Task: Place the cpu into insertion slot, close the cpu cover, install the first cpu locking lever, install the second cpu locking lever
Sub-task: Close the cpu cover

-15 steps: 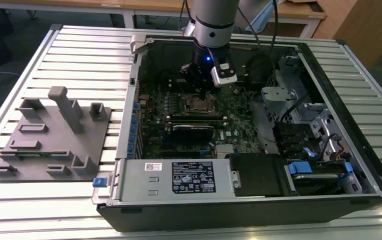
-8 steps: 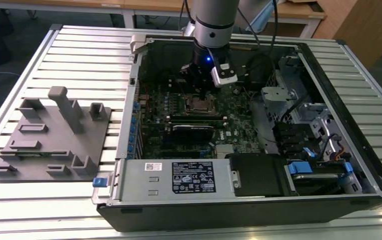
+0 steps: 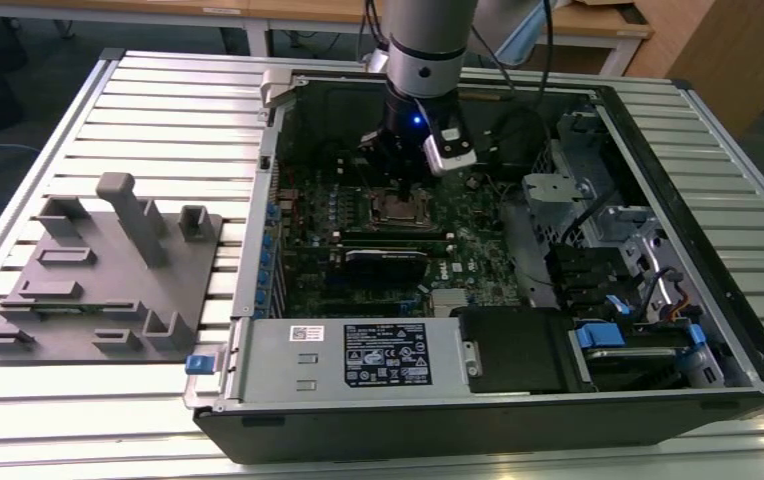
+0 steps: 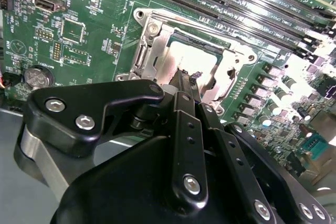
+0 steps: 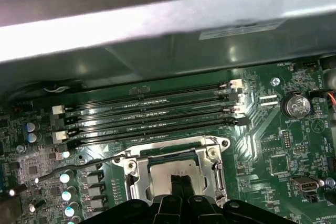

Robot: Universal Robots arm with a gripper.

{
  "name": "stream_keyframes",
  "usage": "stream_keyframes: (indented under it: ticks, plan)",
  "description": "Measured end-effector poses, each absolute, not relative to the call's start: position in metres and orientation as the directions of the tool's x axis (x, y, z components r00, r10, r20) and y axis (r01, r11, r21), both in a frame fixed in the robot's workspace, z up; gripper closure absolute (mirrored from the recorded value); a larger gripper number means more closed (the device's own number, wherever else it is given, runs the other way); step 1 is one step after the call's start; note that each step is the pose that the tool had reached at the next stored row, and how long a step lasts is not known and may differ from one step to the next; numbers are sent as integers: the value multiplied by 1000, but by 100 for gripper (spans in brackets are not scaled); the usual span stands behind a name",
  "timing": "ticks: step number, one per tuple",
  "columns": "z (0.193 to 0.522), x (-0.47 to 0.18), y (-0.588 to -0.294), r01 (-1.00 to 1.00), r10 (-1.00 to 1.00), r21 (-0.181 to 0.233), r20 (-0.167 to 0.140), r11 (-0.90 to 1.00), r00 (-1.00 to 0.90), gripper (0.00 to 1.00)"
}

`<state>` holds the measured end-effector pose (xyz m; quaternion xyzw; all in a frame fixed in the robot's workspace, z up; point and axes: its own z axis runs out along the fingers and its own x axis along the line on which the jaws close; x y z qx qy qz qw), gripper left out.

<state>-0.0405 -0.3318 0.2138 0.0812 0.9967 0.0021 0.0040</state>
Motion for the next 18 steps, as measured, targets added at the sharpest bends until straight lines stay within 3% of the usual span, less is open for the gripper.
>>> stream_keyframes:
  ticks: [18]
  plan:
    - [208,-70,-332,156,156,6,-11,988,-988,90]
